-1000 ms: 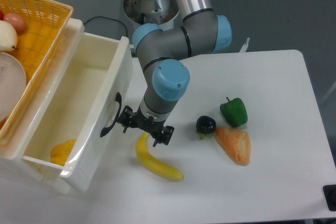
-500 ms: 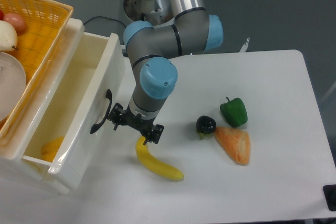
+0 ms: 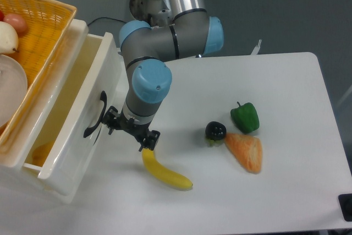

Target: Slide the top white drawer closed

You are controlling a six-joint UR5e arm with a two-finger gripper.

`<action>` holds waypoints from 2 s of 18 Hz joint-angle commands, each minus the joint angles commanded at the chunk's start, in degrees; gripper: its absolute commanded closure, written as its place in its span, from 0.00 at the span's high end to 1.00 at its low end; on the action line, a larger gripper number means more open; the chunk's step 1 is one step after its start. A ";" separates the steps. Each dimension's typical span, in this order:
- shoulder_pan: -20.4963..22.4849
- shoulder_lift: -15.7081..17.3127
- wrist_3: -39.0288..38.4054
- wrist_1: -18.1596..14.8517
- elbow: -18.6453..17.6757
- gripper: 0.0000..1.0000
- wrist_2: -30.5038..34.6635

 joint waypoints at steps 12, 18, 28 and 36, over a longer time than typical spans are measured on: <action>-0.71 0.44 0.09 0.00 0.00 1.00 -0.97; -0.80 0.44 0.09 0.00 0.00 1.00 -0.97; -1.41 0.35 0.26 0.09 0.00 1.00 -0.97; -1.50 0.35 0.35 0.09 0.00 1.00 -1.14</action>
